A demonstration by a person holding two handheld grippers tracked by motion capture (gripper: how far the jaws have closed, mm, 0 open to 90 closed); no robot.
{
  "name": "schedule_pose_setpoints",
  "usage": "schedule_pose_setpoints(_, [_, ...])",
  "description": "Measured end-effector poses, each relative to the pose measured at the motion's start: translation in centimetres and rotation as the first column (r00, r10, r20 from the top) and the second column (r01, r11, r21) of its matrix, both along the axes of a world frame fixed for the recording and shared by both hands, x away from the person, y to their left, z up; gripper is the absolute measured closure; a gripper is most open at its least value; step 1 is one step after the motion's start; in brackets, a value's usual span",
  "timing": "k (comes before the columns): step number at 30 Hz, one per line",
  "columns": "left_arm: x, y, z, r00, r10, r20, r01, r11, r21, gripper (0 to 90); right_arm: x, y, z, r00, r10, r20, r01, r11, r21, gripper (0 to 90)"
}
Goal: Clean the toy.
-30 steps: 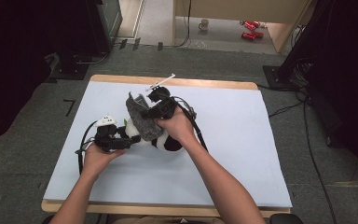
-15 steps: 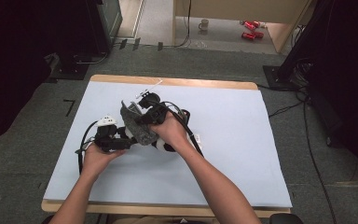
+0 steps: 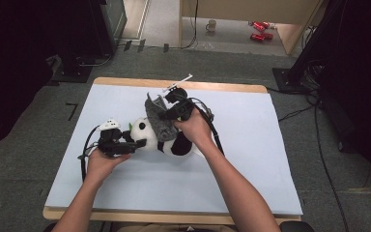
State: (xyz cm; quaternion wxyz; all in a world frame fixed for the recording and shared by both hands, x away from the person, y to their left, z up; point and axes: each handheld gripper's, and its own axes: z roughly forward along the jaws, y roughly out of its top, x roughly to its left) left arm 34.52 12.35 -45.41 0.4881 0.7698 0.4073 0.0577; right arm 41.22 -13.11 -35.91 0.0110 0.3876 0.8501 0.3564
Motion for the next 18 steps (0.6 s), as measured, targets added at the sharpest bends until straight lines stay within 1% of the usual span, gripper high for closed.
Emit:
schedule_pose_setpoints(5, [0.0, 0.0, 0.0, 1.0000, -0.001, -0.002, 0.001, 1.0000, -0.003, 24.9, 0.1, -1.2, 0.3, 0.9999, -0.017, -0.002, 0.017, 0.9998, 0.013, 80.7])
schedule_pose_setpoints(9, [0.0, 0.1, 0.0, 1.0000, -0.001, -0.002, 0.001, 1.0000, -0.004, 24.9, 0.3, -2.0, 0.7, 0.9994, -0.034, 0.006, 0.034, 0.9989, 0.032, 80.8])
schedule_pose_setpoints(13, [0.0, 0.1, -0.1, 1.0000, -0.003, -0.001, 0.003, 1.0000, -0.002, 24.9, 0.5, -3.1, 1.3, 0.9982, -0.056, 0.023, 0.055, 0.9972, 0.050, 80.7])
schedule_pose_setpoints(18, [-0.1, 0.1, -0.1, 1.0000, -0.006, -0.002, 0.006, 1.0000, 0.002, 24.9, 0.6, -4.9, 2.0, 0.9949, -0.097, 0.029, 0.094, 0.9931, 0.070, 80.7])
